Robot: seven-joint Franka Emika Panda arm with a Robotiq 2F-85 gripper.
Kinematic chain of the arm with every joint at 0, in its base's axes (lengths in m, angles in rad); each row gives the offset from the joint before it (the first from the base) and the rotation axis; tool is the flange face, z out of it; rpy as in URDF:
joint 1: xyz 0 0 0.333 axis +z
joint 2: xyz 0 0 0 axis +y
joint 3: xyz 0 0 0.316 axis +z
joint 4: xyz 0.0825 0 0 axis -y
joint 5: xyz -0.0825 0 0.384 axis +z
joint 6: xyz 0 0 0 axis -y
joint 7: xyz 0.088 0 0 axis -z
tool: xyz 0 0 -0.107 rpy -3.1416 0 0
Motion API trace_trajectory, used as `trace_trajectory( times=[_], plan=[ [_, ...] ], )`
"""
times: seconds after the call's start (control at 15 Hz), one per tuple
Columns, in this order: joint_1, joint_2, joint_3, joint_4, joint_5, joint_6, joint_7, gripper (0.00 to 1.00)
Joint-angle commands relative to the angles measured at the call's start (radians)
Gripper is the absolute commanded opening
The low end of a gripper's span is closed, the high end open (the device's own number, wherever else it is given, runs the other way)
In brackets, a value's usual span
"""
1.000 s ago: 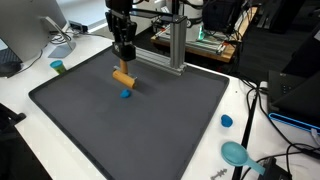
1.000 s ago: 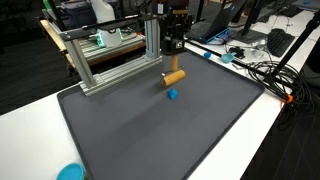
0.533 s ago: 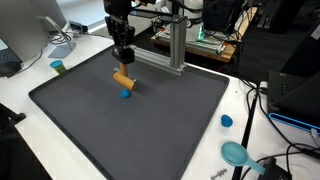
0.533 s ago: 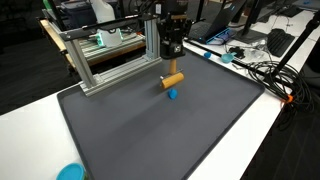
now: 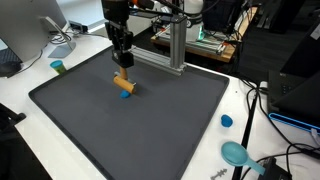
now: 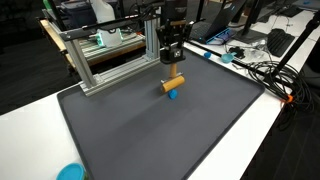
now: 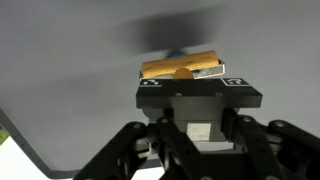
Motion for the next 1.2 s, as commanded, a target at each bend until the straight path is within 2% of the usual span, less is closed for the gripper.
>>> trace_trajectory(
  times=[0.0, 0.4, 1.13],
  plan=[
    [0.009, 0.022, -0.016, 0.022, 0.025, 0.021, -0.030, 0.22],
    [0.008, 0.053, -0.025, 0.042, 0.029, 0.038, -0.037, 0.22],
    [-0.003, 0.099, -0.034, 0.067, 0.104, -0.023, -0.064, 0.22]
  ],
)
